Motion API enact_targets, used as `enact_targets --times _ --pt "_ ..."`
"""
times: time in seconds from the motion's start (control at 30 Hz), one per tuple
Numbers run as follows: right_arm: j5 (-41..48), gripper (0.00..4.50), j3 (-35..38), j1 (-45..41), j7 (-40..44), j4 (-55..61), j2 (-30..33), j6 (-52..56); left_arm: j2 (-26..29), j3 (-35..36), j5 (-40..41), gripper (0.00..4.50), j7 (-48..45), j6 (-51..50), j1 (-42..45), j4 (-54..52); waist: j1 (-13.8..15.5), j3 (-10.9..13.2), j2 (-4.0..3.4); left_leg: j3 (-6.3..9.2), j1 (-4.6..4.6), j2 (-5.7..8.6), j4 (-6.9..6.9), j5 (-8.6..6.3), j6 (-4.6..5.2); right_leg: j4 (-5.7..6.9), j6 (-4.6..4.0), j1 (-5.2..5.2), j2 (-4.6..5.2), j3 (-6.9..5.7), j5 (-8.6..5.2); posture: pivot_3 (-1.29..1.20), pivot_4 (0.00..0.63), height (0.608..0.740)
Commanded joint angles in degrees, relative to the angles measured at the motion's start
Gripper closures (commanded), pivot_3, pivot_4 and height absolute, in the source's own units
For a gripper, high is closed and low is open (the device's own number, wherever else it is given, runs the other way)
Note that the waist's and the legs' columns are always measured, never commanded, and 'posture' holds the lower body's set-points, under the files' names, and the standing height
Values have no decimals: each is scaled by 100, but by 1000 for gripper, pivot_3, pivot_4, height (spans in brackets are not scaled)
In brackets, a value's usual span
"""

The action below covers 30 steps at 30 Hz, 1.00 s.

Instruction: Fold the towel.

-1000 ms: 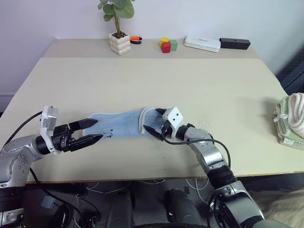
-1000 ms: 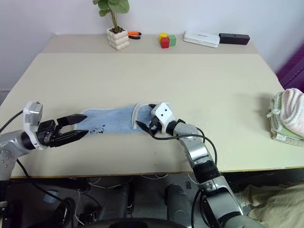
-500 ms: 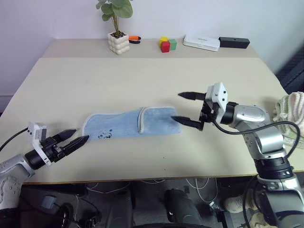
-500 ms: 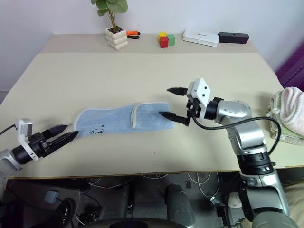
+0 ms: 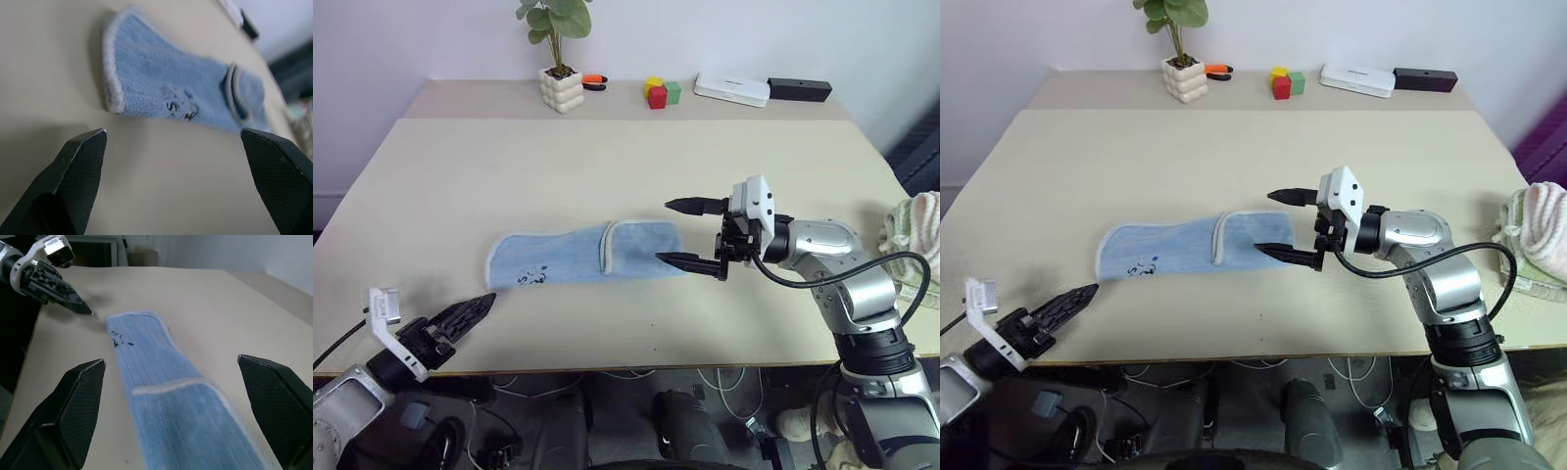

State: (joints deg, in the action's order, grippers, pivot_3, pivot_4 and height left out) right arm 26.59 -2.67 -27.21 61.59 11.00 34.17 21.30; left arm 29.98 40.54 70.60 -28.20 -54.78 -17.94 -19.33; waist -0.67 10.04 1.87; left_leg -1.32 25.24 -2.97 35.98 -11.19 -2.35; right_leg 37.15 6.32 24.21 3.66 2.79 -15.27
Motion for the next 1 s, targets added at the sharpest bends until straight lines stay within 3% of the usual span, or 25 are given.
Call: enact_targets --times 0.03,0.3,0.4,0.5,1.0 --pt "22 68 54 11 -70 132 -57 -134 -444 110 1281 0 838 82 -186 -528 -4 0 0 -2 1 0 1 0 -1 -4 -2 -2 5 1 0 0 150 740" --pt "-14 68 76 6 -180 148 -63 -158 -1575 -670 2254 0 2603 808 30 -410 4 -3 -3 -5 2 9 4 0 -1 -9 -5 -6 12 3 1 0 150 740" --pt "-4 68 92 29 -215 186 -40 -145 -1759 -884 2563 0 2940 996 35 -461 0 -5 -2 -3 3 9 6 0 0 -11 -6 -8 5 2 1 0 150 740" --pt "-26 68 102 49 -251 191 -21 -161 -1873 -951 2920 0 3268 1241 36 -347 1 -6 -3 -2 1 8 6 0 0 -10 -6 -8 2 3 1 0 150 740" --pt "-103 68 6 54 -491 241 -124 -175 -1882 -955 2911 0 3721 2193 674 289 5 -8 -7 -1 1 10 8 0 0 -15 -7 -13 -1 3 1 0 150 740"
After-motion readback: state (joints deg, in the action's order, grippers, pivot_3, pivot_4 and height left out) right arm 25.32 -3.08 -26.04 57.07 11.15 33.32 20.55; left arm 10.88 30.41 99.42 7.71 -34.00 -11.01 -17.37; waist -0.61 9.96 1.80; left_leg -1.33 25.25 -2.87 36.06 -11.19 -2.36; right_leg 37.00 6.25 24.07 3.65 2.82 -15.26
